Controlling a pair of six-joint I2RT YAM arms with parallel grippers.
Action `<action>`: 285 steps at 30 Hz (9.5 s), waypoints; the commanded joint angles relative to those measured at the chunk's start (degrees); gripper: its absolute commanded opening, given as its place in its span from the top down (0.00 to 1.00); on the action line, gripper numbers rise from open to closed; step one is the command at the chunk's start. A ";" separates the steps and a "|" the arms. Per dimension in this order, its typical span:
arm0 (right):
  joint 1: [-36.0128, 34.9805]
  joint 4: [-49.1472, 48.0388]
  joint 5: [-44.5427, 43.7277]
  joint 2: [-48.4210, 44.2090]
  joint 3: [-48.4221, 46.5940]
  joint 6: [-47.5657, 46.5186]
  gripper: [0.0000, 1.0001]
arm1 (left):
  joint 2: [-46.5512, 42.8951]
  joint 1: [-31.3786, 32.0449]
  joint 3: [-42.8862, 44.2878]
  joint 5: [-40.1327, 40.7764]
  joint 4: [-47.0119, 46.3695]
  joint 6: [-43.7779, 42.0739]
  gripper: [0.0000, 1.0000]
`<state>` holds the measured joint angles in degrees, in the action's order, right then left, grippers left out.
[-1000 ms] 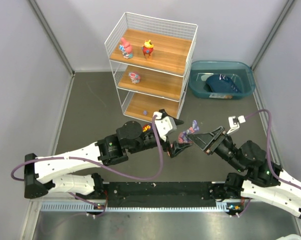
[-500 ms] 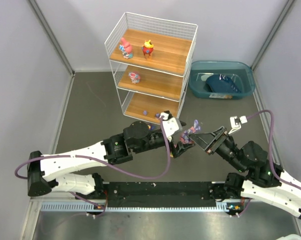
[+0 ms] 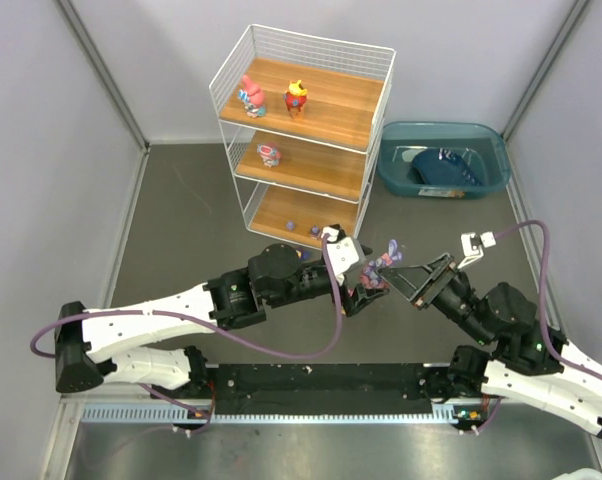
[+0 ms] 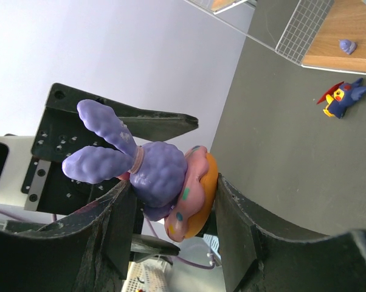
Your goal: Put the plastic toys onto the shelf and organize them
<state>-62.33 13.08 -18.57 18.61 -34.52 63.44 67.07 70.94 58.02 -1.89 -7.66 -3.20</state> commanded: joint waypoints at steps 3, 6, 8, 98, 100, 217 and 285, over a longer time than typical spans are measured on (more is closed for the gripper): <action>0.54 -3.06 -0.68 -1.56 -2.04 -0.95 0.99 | -0.71 0.17 -1.77 -0.31 -2.89 0.30 0.11; 0.36 -3.06 -0.68 -1.47 -1.95 -0.86 0.99 | -1.15 0.17 -2.21 0.04 -2.97 0.30 0.13; 0.45 -3.06 -0.68 -1.47 -1.78 -0.86 0.99 | -1.15 0.25 -2.21 -0.04 -2.97 0.21 0.14; 0.45 23.83 -17.12 -17.03 -8.10 -13.96 0.01 | 18.79 -22.86 48.75 9.45 22.34 3.64 1.00; 0.45 24.09 -17.29 -17.29 -8.19 -13.87 0.01 | 19.76 -22.86 49.91 9.62 22.86 3.64 1.00; 0.45 28.67 -20.72 -21.34 -8.46 -13.52 0.01 | 26.63 -28.13 54.75 7.34 22.87 2.15 0.19; 0.45 20.14 -8.59 10.83 3.76 -7.72 0.01 | -31.38 -27.96 -16.44 -12.43 15.84 26.32 0.16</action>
<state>-62.33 36.40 -28.01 27.94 -30.89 54.26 36.47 43.16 43.90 -11.05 12.49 20.27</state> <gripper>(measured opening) 0.987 0.839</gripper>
